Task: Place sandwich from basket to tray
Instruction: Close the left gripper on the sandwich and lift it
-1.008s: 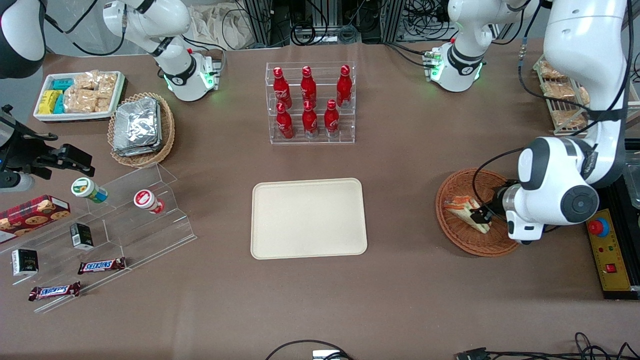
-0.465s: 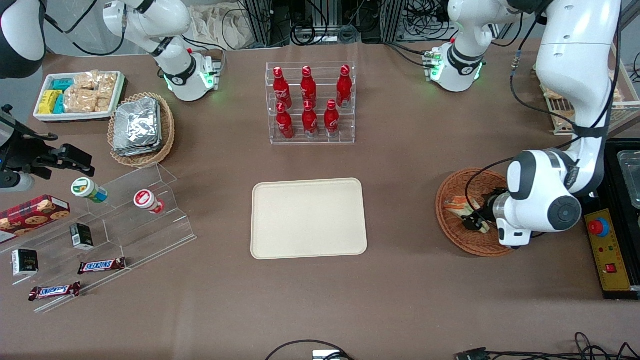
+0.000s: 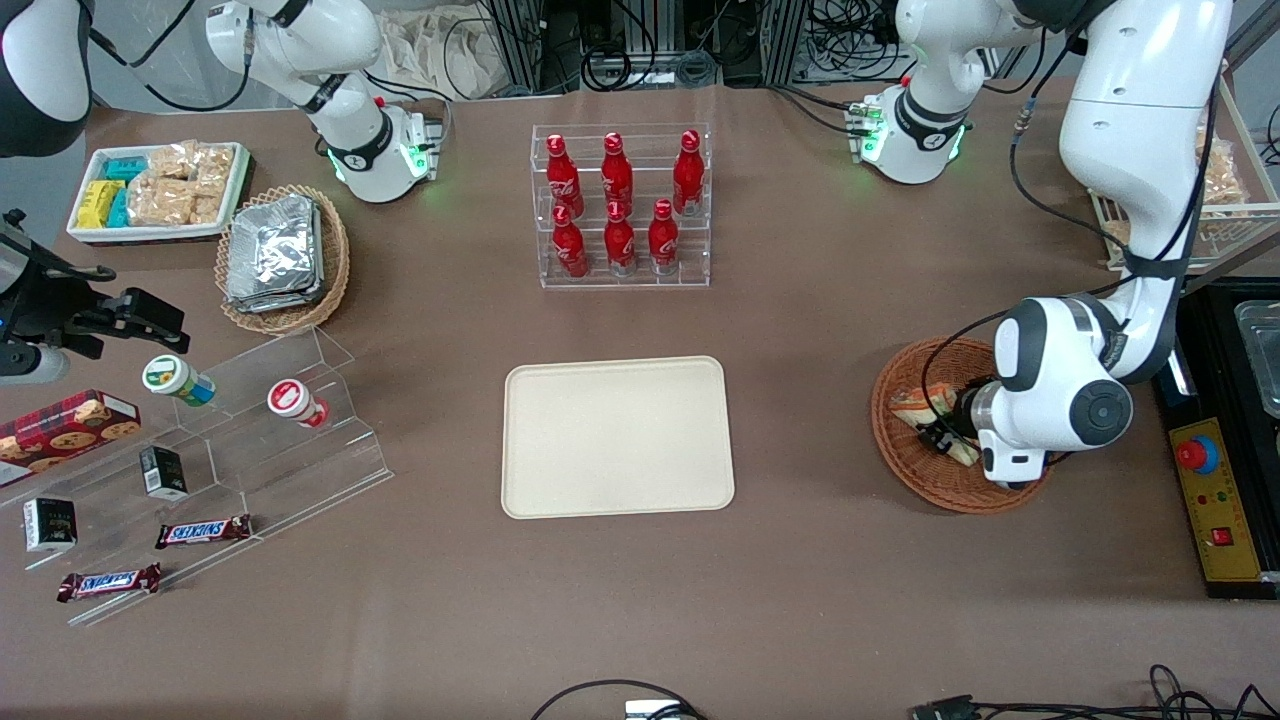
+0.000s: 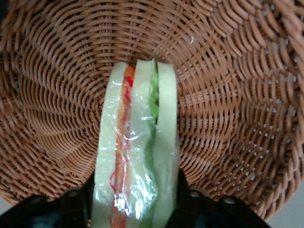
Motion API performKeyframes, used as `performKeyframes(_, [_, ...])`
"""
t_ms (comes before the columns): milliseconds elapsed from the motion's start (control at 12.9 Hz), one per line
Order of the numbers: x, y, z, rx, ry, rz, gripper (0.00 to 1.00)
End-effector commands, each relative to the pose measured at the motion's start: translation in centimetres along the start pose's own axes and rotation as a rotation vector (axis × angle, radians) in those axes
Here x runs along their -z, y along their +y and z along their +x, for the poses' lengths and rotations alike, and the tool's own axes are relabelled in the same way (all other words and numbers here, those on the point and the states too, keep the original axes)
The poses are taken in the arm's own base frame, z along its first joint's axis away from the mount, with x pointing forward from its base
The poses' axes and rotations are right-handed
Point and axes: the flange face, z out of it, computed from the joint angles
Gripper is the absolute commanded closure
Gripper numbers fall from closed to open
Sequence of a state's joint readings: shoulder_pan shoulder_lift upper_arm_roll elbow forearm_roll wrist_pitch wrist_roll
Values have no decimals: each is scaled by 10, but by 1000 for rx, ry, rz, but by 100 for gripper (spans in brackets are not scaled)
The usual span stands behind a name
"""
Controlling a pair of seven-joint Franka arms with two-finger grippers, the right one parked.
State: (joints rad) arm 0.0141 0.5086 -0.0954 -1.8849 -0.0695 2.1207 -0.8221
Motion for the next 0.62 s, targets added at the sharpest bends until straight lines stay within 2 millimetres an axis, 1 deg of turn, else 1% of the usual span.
performKeyframes(0, [27,-4,-6,2,21,-28,92])
performKeyframes(155, [57,-8,-15,-90,33,-36,99])
performKeyframes(310, [92,-7,-26,-176,40,-40,100])
performKeyframes(465, [127,3,-40,-229,30,-27,100])
performKeyframes(543, [148,18,-57,-296,38,-39,100])
